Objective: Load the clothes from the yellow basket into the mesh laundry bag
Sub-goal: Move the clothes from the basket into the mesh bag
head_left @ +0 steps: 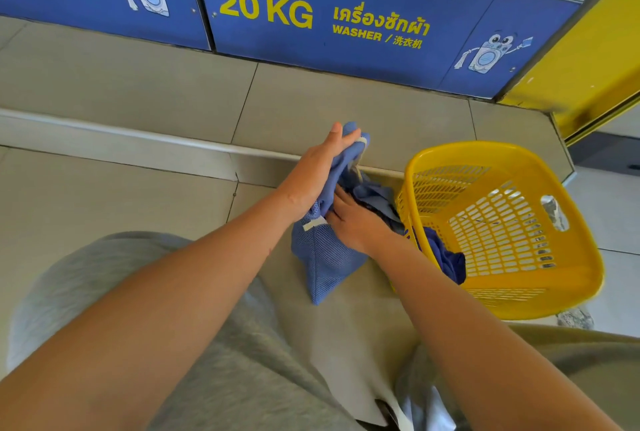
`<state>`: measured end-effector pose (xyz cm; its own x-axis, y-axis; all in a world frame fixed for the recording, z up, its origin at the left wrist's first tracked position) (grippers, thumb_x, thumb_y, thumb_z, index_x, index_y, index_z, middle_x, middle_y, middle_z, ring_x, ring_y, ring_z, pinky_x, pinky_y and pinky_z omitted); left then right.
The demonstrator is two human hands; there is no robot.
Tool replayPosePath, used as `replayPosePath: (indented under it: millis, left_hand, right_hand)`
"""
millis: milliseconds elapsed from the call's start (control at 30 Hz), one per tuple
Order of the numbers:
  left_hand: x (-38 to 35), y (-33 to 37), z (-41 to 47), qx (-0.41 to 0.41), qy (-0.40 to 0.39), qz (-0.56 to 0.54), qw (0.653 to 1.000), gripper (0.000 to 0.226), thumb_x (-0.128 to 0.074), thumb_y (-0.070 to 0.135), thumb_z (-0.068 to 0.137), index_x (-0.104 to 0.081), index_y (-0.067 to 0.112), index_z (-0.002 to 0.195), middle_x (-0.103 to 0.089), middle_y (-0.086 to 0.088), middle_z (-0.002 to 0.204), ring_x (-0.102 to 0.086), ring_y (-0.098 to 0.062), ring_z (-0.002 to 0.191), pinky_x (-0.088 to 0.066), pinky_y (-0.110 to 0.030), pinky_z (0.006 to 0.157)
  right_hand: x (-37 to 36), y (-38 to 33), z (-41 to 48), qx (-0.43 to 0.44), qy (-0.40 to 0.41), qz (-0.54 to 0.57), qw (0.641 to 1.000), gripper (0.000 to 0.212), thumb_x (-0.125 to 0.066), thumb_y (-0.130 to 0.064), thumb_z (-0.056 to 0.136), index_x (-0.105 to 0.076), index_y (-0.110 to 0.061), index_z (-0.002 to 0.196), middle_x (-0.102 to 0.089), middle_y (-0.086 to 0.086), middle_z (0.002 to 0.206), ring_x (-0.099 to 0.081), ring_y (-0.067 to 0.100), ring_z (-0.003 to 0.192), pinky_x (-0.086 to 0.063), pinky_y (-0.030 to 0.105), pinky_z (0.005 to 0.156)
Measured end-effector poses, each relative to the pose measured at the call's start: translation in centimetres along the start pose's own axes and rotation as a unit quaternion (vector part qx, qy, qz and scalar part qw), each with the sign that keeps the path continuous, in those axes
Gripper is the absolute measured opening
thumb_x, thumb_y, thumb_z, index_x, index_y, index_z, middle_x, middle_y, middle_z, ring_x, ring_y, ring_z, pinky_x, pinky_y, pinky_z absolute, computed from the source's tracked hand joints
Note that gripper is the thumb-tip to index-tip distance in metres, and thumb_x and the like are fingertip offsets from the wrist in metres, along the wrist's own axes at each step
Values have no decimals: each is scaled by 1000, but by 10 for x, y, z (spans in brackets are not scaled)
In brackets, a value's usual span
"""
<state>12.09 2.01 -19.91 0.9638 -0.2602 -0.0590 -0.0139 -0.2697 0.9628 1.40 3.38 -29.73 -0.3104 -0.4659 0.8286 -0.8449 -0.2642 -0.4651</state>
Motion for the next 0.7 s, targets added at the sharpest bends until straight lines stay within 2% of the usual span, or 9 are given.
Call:
replayPosePath:
  millis: [100, 200, 267, 333, 400, 467, 600, 667, 700]
  left_hand:
    - [-9, -3, -5, 4, -41, 29, 999, 55, -15, 46, 103, -43, 24, 145, -31, 8, 156, -26, -6, 142, -16, -23, 111]
    - [4, -3, -4, 13, 5, 18, 1000, 58, -18, 55, 100, -47, 27, 142, -44, 9, 147, -42, -2, 129, -28, -20, 103]
    - [15, -4, 0, 7, 53, 11, 999, 57, -17, 55, 100, -50, 31, 139, -46, 10, 146, -43, -6, 132, -28, -25, 111]
    - [21, -6, 2, 6, 78, 10, 997, 55, -17, 53, 101, -50, 32, 139, -48, 9, 146, -45, -6, 130, -27, -30, 116]
    - [23, -6, 1, 6, 85, 20, 996, 55, -16, 50, 102, -47, 29, 142, -46, 8, 147, -43, -6, 132, -27, -29, 116]
    - [24, -6, 0, 0, 86, 34, 996, 55, -15, 50, 102, -45, 27, 144, -43, 7, 150, -40, -9, 136, -26, -31, 117]
    - [30, -9, -2, 1, 99, 38, 994, 54, -17, 52, 102, -47, 31, 142, -42, 6, 150, -39, -11, 138, -26, -37, 118]
    - [34, -10, -3, 2, 105, 40, 994, 54, -17, 51, 102, -47, 31, 142, -42, 7, 150, -38, -10, 138, -24, -38, 119]
    - [35, -11, -3, 3, 107, 42, 993, 54, -18, 52, 101, -47, 31, 142, -42, 7, 150, -38, -10, 138, -24, -38, 119]
  right_hand:
    - [-9, 3, 8, -36, -77, -56, 995, 53, -31, -30, 104, -14, -24, 153, -4, -2, 163, -46, 28, 128, -45, 39, 88]
    - [-2, -6, 20, -42, -103, -46, 993, 46, -33, -28, 103, -28, -22, 148, -24, 6, 157, -44, 29, 128, -40, 44, 100]
    - [14, -17, 18, -29, -23, 73, 997, 18, -43, -21, 98, -53, -24, 113, -57, 6, 115, -55, 25, 97, -45, 48, 89]
    - [31, -23, 3, -35, 127, 143, 981, 14, -51, -22, 88, -59, -21, 98, -62, 1, 91, -55, 23, 80, -48, 43, 74]
    - [48, -22, -14, -55, 281, 116, 951, 30, -55, -25, 79, -61, -19, 108, -64, 4, 103, -56, 26, 97, -47, 41, 82]
    - [54, -13, -19, -94, 333, 70, 936, 45, -61, -32, 80, -53, -18, 122, -54, 8, 123, -48, 30, 114, -43, 43, 94]
    - [37, 10, -10, -218, 117, 144, 958, 109, -67, -59, 78, -1, -17, 153, -10, 16, 159, -26, 36, 142, -33, 46, 110]
    - [28, 15, -13, -256, 50, 167, 951, 113, -67, -60, 76, 4, -14, 152, -17, 20, 157, -35, 38, 137, -39, 45, 104]
    - [25, 18, -14, -268, 45, 155, 950, 106, -67, -58, 78, -5, -11, 151, -28, 22, 151, -42, 40, 131, -43, 45, 99]
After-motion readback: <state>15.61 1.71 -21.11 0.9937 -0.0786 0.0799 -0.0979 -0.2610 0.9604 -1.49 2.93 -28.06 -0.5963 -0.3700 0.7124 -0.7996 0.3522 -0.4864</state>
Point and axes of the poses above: each hand's wrist, its own z-axis towards the middle knuckle, its own x-axis out of the back of the hand, y = z × x, the point moved 3 cm from there along z, towards the middle knuckle
